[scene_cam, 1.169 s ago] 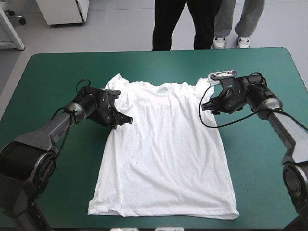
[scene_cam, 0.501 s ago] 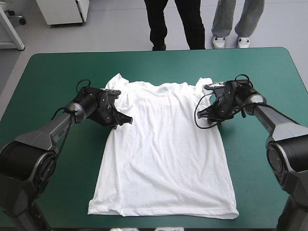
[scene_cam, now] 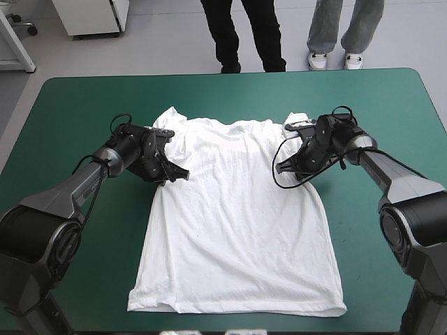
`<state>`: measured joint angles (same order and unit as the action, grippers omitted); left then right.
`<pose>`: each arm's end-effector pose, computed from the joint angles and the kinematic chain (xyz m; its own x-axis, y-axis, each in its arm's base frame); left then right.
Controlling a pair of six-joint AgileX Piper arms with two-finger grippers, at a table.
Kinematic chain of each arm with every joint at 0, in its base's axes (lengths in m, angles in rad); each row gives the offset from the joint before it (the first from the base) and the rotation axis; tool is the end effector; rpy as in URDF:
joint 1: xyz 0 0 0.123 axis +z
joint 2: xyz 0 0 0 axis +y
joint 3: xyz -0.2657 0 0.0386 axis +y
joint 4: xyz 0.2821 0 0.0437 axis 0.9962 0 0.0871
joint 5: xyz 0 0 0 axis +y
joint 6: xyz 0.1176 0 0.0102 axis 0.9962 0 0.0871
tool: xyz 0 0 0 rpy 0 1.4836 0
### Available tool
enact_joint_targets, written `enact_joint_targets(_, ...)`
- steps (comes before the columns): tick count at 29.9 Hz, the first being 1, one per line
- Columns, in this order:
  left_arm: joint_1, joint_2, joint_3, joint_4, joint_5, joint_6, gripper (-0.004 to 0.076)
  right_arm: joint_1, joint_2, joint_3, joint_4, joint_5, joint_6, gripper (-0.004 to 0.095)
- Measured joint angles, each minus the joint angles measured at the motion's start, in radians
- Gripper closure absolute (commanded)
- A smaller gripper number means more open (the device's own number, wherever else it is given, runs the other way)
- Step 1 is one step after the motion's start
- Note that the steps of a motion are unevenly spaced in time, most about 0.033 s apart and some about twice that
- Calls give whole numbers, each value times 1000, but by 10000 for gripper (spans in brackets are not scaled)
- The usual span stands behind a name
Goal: Fold the cloth
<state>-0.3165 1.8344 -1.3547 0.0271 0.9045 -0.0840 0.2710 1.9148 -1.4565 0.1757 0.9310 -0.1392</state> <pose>0.3893 -0.1248 0.1644 -0.9334 0.2350 -0.2713 0.2435 0.9699 0.0023 0.4099 0.1311 0.1620 -0.9163 -0.2891 -0.2770 -0.3329 0.9346 0.1257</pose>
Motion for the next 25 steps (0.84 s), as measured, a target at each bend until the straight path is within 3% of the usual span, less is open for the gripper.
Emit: enact_joint_targets(25,0,-552,-149,1,62,28,733,3,-438,-372,5,226,62,925)
